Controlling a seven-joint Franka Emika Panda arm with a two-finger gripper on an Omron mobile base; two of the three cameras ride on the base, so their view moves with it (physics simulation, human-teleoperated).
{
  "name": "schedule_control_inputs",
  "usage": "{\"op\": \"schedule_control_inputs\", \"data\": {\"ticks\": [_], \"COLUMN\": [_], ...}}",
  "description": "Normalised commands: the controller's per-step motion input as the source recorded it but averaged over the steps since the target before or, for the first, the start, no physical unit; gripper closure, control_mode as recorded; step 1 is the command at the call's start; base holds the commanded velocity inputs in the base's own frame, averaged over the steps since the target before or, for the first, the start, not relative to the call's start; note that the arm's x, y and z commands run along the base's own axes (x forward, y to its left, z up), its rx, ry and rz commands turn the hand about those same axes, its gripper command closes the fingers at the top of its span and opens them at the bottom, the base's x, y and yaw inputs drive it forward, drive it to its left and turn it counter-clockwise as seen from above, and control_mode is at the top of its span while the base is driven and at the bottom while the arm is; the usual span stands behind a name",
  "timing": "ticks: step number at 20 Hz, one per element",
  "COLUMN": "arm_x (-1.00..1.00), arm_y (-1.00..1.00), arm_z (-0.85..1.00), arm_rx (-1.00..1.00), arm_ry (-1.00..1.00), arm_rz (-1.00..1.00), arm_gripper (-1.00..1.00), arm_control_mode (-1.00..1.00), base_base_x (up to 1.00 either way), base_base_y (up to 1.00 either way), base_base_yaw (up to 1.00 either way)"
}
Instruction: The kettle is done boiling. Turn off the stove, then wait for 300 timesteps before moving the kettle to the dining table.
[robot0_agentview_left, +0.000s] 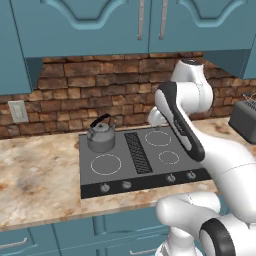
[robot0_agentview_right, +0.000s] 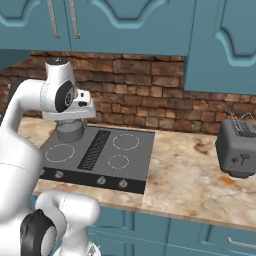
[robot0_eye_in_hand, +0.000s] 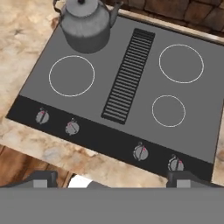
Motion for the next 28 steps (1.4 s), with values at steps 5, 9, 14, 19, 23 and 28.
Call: {"op": "schedule_control_inputs", "data": {"ticks": [5, 9, 14, 19, 23, 28], "arm_x": [-0.04, -0.01, -0.04, -0.07, -0.01, 0.0], "arm_y": [0.22, 0.2, 0.1, 0.13, 0.18, 0.22], "arm_z": [-0.26, -0.31, -0.27, -0.32, -0.31, -0.23], "arm_rx": [-0.06, -0.06, -0.03, -0.02, -0.01, 0.0], "arm_ry": [0.0, 0.0, 0.0, 0.01, 0.03, 0.02], "arm_rz": [0.14, 0.14, 0.09, 0.04, 0.03, 0.02], "arm_gripper": [-1.0, -1.0, -1.0, -1.0, -1.0, -1.0], "arm_control_mode": [-1.0, -1.0, -1.0, -1.0, -1.0, -1.0], "base_base_x": [0.0, 0.0, 0.0, 0.0, 0.0, 0.0], "base_base_y": [0.0, 0.0, 0.0, 0.0, 0.0, 0.0], "base_base_yaw": [0.0, 0.0, 0.0, 0.0, 0.0, 0.0]}}
